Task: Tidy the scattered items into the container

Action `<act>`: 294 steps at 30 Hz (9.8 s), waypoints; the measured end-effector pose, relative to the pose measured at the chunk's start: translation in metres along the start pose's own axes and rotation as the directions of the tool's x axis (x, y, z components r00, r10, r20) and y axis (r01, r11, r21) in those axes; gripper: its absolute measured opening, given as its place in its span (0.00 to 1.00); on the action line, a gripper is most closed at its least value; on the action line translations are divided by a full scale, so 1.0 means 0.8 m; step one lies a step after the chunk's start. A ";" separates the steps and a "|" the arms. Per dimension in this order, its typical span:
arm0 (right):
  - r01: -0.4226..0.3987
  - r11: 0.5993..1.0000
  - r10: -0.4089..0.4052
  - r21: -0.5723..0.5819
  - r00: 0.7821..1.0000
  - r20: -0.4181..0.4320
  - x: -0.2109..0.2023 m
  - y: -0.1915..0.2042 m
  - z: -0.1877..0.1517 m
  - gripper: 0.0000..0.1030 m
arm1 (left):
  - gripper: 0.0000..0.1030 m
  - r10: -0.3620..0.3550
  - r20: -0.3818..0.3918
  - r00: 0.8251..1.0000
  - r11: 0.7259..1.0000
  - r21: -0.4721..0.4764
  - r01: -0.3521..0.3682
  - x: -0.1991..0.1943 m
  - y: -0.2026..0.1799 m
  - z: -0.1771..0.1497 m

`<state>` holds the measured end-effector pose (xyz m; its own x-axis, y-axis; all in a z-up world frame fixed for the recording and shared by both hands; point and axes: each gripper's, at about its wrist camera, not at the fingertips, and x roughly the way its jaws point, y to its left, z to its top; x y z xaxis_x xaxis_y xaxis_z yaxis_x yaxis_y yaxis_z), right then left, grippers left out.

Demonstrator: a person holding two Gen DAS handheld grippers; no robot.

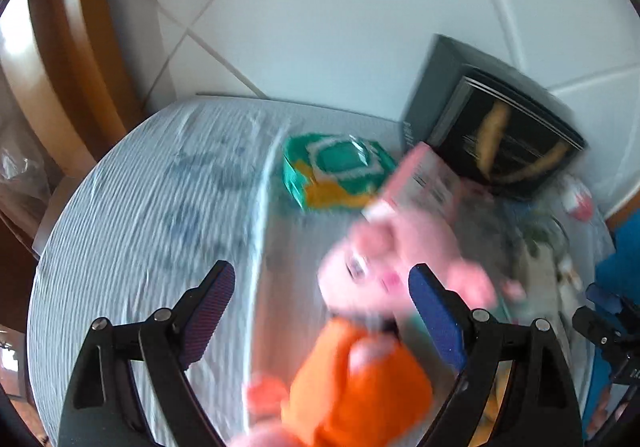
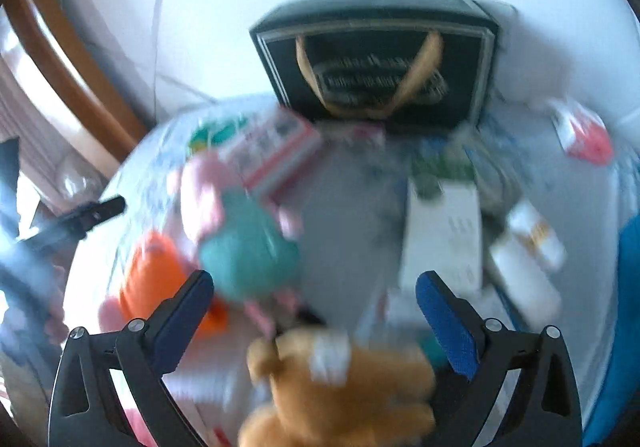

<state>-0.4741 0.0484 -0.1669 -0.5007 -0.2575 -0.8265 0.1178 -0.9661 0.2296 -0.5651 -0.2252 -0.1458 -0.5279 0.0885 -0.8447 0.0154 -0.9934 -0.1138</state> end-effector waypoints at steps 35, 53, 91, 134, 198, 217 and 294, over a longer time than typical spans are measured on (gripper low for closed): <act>-0.002 0.918 -0.068 -0.397 0.985 -0.162 0.108 0.095 0.052 0.82 | 0.85 -0.091 -0.335 0.938 0.989 0.079 0.125 0.070 -0.042 -0.030; -0.008 0.980 -0.008 -0.201 0.997 -0.075 -0.113 0.076 -0.120 0.96 | 0.85 -0.026 -0.127 0.992 0.999 0.027 0.030 -0.145 -0.043 -0.239; 0.091 0.967 -0.067 0.239 0.992 -0.109 -0.078 0.153 -0.365 0.94 | 0.89 -0.163 -0.212 0.964 0.928 0.299 0.223 -0.074 0.017 -0.321; 0.189 0.978 -0.195 0.092 0.979 0.056 -0.168 0.208 -0.285 0.89 | 0.92 -0.102 0.091 0.991 0.971 0.227 0.079 -0.233 0.059 -0.357; 0.486 0.868 -0.472 0.102 0.871 -0.136 -0.433 -0.559 -0.167 1.00 | 0.89 0.080 -0.008 0.997 0.748 0.661 -0.054 -0.228 -0.881 -0.303; 0.444 0.882 -0.433 0.159 0.896 -0.098 -0.475 -0.563 -0.167 1.00 | 0.89 -0.093 0.087 0.992 0.768 0.640 0.016 -0.286 -0.876 -0.306; 0.119 0.991 -0.120 0.057 0.993 0.020 -0.282 0.017 -0.254 1.00 | 0.89 -0.062 0.006 0.998 0.996 0.059 0.061 -0.236 -0.092 -0.395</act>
<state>-0.1852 0.0895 -0.0815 -0.5281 -0.1392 -0.8377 0.0080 -0.9872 0.1590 -0.1985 -0.1460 -0.1432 -0.5327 0.1492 -0.8330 -0.0674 -0.9887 -0.1340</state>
